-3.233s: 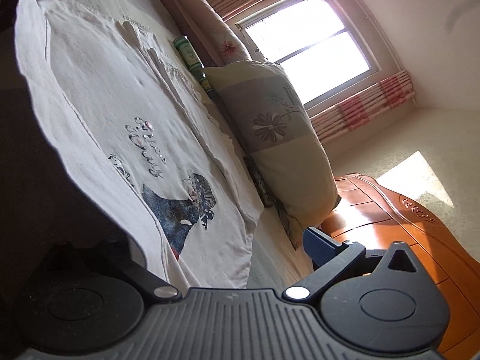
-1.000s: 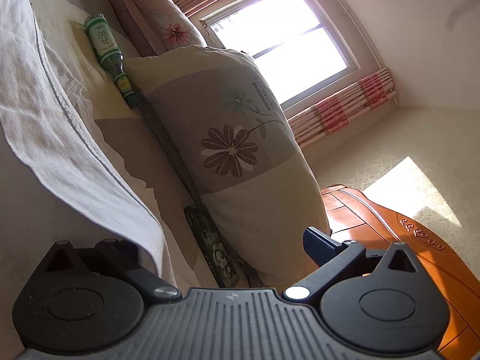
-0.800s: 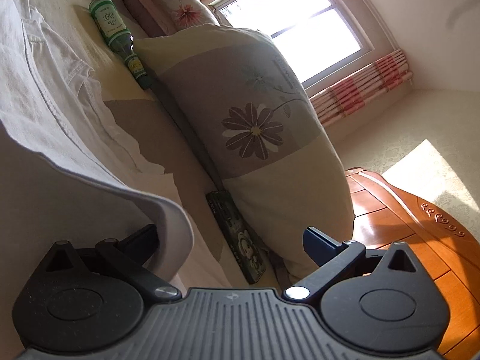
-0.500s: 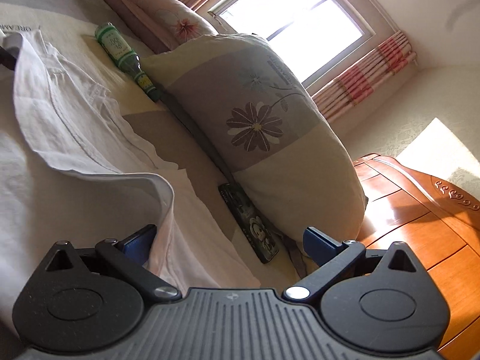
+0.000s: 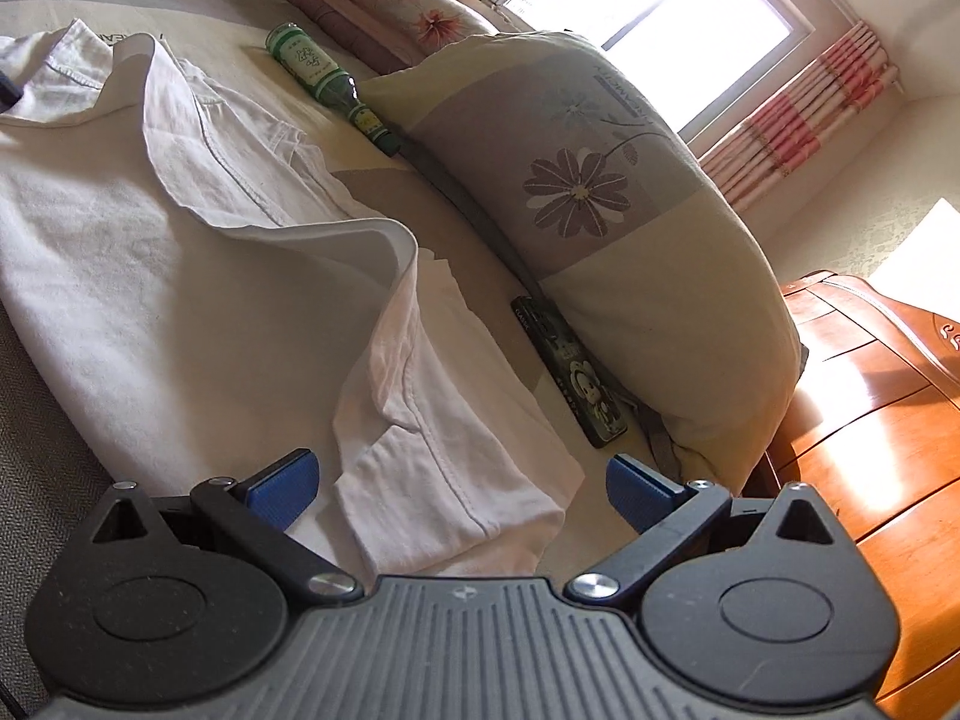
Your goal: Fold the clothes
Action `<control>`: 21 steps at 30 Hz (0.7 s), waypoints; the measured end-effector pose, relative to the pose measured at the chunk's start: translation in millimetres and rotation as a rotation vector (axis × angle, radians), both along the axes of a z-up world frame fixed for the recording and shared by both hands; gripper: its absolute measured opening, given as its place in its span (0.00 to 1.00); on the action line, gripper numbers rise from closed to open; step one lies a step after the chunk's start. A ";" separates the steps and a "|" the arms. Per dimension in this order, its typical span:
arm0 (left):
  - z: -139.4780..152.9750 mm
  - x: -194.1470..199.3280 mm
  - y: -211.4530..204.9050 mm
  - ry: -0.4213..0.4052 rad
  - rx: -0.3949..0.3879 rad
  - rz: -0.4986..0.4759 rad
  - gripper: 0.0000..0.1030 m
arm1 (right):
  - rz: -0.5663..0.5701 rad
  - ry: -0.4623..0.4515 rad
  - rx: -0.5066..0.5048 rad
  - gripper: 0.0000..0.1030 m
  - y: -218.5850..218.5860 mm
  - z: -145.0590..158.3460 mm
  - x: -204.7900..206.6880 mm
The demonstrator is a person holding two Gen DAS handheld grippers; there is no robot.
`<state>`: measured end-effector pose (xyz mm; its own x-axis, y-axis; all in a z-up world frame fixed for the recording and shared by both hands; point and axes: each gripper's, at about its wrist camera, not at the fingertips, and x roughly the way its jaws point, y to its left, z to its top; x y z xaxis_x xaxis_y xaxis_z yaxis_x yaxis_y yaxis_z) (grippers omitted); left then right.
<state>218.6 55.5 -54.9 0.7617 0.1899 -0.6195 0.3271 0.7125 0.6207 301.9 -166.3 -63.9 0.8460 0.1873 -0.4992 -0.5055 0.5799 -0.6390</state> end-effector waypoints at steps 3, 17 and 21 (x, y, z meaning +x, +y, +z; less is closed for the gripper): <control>-0.4 3.4 3.3 0.022 0.018 -0.037 0.99 | 0.020 0.017 0.026 1.00 4.5 1.2 1.6; -6.1 7.9 18.0 0.068 0.062 -0.135 0.99 | 0.037 0.004 0.070 1.00 50.7 4.0 40.3; 1.3 30.5 29.6 0.037 -0.027 -0.086 0.99 | 0.025 -0.006 0.078 1.00 64.1 10.9 65.5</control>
